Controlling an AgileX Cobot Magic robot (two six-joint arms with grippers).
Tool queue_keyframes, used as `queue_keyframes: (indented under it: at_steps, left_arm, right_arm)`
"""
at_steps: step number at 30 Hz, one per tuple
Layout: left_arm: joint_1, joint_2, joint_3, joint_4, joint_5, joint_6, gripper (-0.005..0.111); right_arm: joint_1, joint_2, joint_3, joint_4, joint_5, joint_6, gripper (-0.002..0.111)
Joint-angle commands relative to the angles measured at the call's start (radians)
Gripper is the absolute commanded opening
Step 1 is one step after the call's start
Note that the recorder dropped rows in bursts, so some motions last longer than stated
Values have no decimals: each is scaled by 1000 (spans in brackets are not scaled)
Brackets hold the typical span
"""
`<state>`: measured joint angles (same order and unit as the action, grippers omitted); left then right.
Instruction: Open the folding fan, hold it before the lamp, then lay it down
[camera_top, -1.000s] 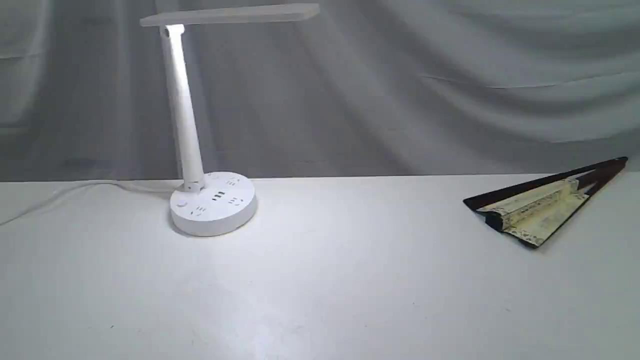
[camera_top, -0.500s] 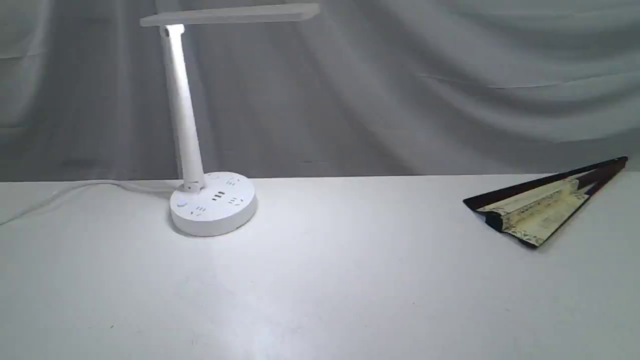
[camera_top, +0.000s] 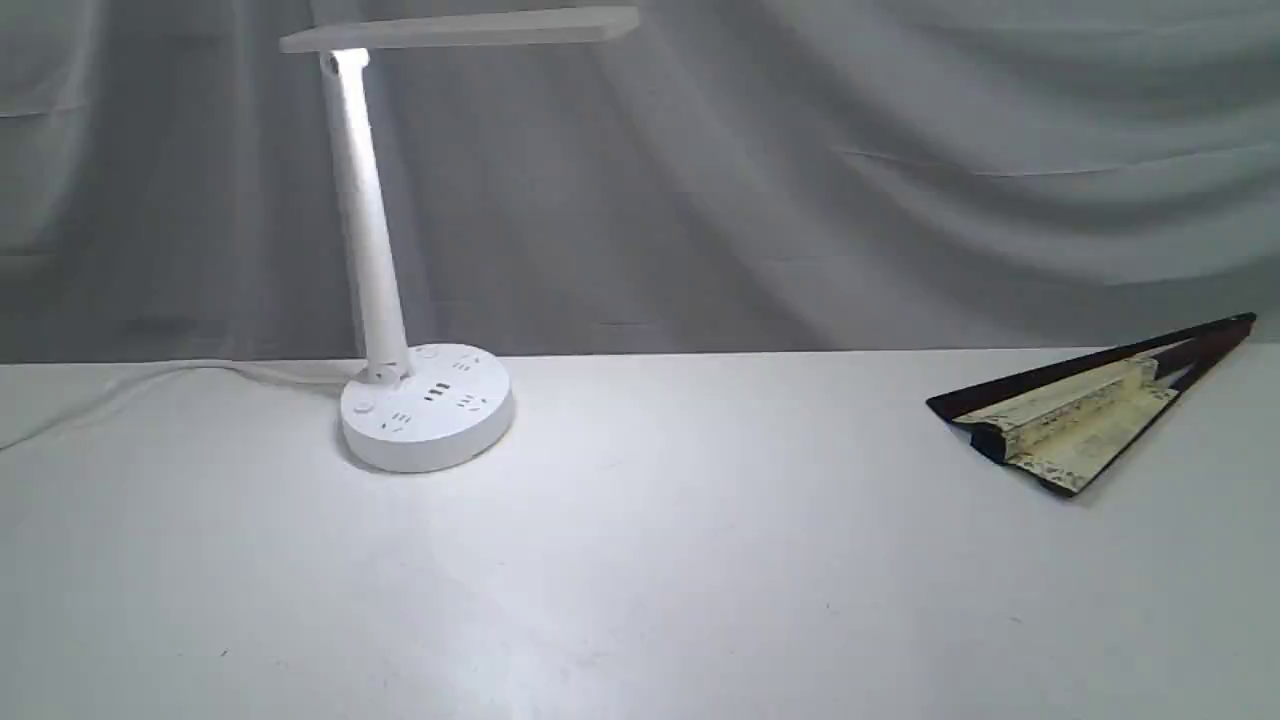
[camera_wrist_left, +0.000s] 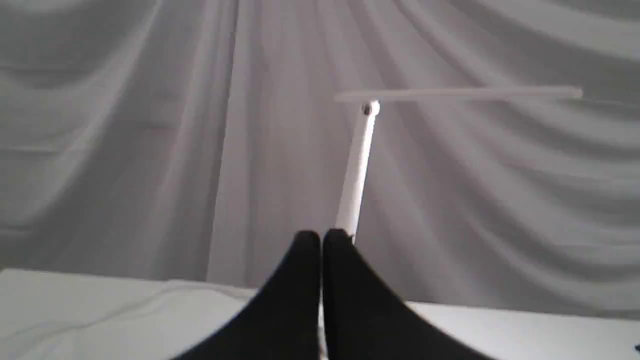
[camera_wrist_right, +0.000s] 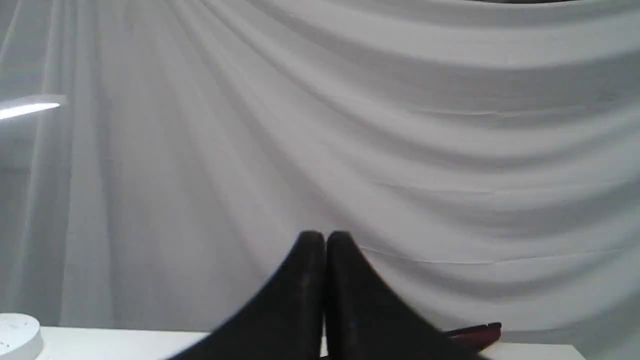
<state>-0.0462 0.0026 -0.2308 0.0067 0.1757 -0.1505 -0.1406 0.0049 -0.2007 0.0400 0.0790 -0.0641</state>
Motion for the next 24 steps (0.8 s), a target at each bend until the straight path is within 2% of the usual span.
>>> queue_keyframes:
  at_steps: [1,9,14,24]
  left_arm:
    - [-6,-3,-60,-7,-7,-12,0]
    - [-6,-3,-190,11,168,-6,0]
    - [-6,83,-253,11,253,-6,0]
    - [-6,398,-274,11,217,2,0]
  right_arm:
    - [1,-5,-57,2,90,-2,0]
    - [1,3,-129,-3,169,-2,0]
    - [1,147,-184,-13,211,-2,0]
    - [1,532,-359,-19,218,-2,0]
